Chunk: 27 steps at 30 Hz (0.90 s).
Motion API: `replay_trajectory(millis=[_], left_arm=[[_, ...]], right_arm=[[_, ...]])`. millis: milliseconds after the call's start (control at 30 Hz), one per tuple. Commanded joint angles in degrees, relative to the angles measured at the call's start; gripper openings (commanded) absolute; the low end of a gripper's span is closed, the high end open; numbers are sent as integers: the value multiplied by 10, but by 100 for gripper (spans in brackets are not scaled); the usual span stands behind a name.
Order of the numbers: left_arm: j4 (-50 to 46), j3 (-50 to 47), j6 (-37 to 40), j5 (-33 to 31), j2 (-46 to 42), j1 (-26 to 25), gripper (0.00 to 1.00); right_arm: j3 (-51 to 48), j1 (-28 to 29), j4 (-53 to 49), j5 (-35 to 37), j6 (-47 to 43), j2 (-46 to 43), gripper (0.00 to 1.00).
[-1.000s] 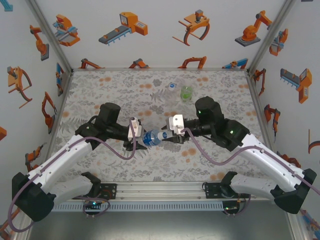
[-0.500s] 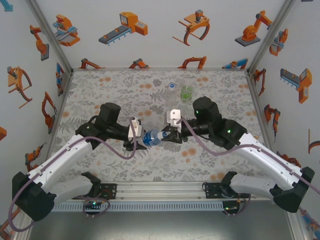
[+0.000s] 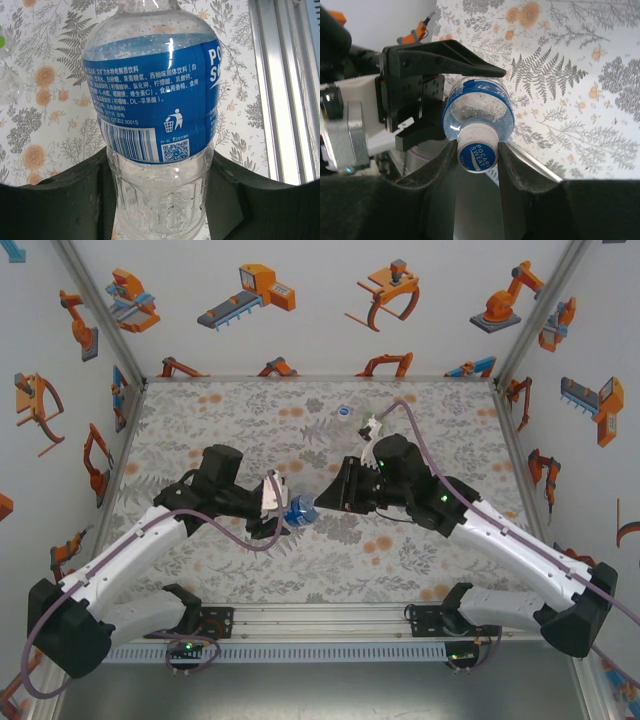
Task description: Screw on the bottle caps
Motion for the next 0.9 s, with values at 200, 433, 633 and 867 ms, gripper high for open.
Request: replay_trajectory(millis=[200,433,633,867], left_arm=[[6,23,9,44,-2,-8,0],[3,23,15,53,-1,-7,0],[-3,23,27,78,-2,-8,0],[-12,26,34,95,0,-8,0]], right_arm=[[52,-1,44,31,-201,-15,59],[47,-3,39,-97,-570,-49,63],[82,-2,-88,-216,-856,-29,60],[47,-2,-59,-256,-929,-29,55]])
